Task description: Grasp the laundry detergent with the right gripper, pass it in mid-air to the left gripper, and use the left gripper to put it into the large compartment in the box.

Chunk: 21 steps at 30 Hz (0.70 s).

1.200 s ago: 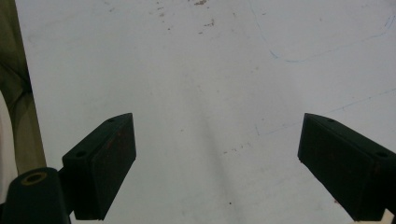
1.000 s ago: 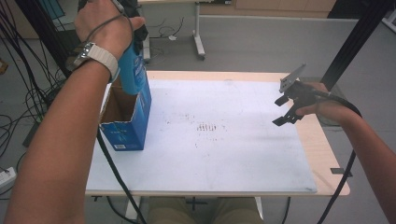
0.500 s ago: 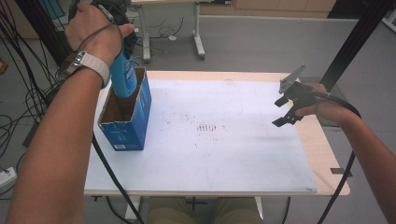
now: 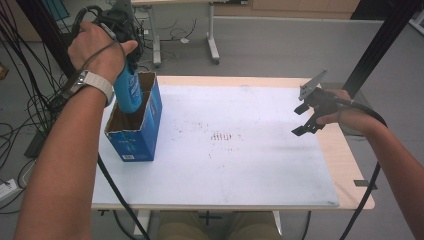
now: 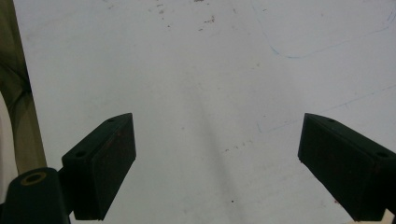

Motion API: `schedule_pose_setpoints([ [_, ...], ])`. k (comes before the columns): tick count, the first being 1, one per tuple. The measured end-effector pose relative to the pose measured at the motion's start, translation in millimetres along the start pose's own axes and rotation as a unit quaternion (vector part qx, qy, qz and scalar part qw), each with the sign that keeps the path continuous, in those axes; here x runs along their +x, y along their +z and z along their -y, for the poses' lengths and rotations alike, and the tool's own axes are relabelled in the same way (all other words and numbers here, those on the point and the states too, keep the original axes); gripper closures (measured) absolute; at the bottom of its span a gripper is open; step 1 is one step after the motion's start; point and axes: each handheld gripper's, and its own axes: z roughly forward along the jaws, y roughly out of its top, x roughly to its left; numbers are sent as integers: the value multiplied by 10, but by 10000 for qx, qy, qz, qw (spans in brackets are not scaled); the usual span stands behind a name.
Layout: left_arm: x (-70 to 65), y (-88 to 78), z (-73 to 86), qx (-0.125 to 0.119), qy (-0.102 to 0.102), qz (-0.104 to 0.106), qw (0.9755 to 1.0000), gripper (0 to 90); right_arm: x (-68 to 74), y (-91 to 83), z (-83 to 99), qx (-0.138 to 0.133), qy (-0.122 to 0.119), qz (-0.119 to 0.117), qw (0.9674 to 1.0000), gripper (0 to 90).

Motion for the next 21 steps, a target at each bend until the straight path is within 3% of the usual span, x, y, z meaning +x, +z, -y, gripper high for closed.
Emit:
schedule_pose_setpoints([
  [21, 29, 556, 149, 142, -24, 136, 9998, 378, 15, 6, -5, 18, 8, 13, 10000, 110],
])
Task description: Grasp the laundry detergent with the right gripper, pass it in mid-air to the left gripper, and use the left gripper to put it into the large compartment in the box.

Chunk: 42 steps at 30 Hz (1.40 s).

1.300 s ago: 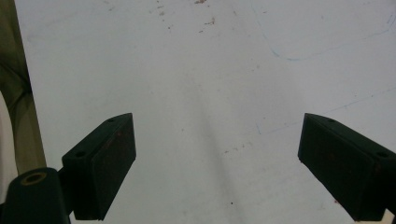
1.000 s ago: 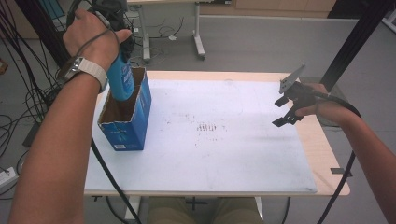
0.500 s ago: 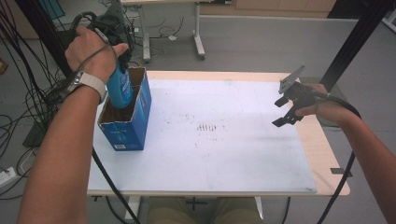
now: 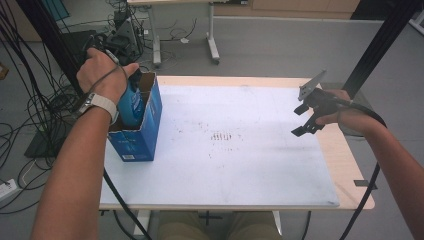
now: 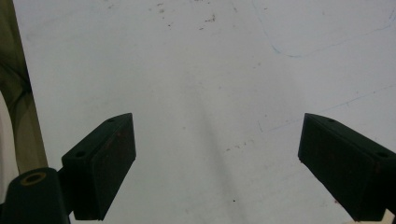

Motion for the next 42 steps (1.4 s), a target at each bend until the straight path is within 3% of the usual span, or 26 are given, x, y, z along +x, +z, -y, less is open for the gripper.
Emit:
schedule_pose_setpoints([
  [14, 37, 372, 86, 86, -49, 34, 9999, 379, 4, 16, -5, 26, 7, -18, 10000, 110],
  [42, 6, 882, 216, 221, 6, 58, 9997, 378, 5, 56, 30, 39, 85, -53, 9999, 110],
])
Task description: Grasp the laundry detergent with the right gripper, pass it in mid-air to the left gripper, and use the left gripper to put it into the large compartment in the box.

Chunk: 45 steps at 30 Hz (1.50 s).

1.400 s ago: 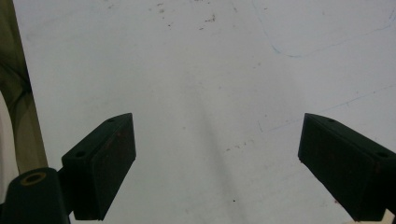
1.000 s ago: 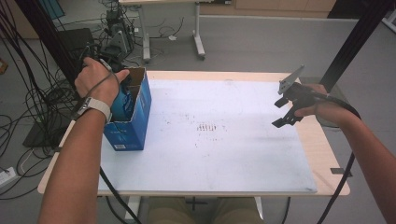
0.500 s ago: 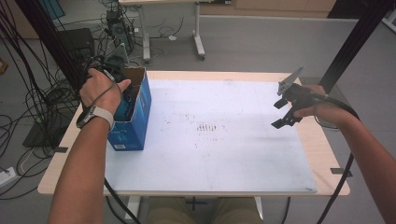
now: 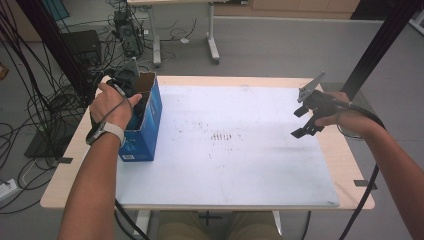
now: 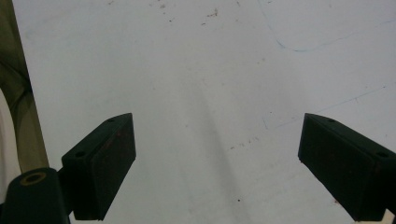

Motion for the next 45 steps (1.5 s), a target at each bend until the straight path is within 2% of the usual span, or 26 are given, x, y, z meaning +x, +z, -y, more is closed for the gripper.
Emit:
schedule_pose_setpoints([
  [10, -22, 156, 26, 110, 39, 27, 9999, 378, -1, 1, 10, -9, 5, 0, 10000, 110],
  [25, -20, 157, 18, 192, 8, 24, 9998, 377, 3, 2, 8, -7, -11, -2, 10000, 110],
  [45, -10, 160, 24, 186, -20, 33, 9998, 376, 14, 13, -4, 9, -12, -16, 10000, 110],
])
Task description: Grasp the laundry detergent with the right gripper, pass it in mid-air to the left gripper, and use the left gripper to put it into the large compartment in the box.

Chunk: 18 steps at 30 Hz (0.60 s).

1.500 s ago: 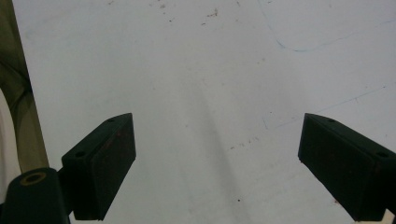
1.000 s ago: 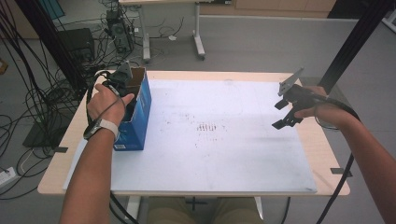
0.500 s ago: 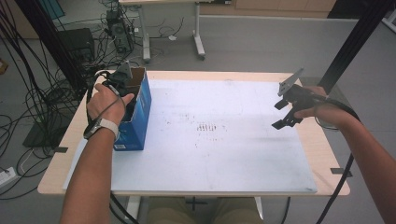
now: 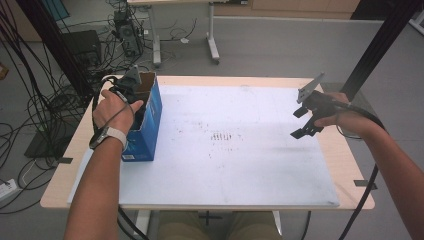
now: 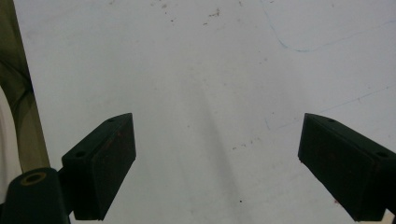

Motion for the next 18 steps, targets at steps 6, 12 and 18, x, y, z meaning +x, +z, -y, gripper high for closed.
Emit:
schedule_pose_setpoints([
  [6, 4, 0, -1, 10, -12, 1, 10000, 376, 0, -1, 1, 2, -3, 4, 10000, 110],
  [12, 5, 0, -1, 16, -18, 0, 10000, 376, 1, 0, -2, 7, -5, 1, 10000, 110],
  [18, 7, 0, 0, 17, -25, 1, 10000, 375, 1, -2, -3, 8, -9, 3, 10000, 111],
])
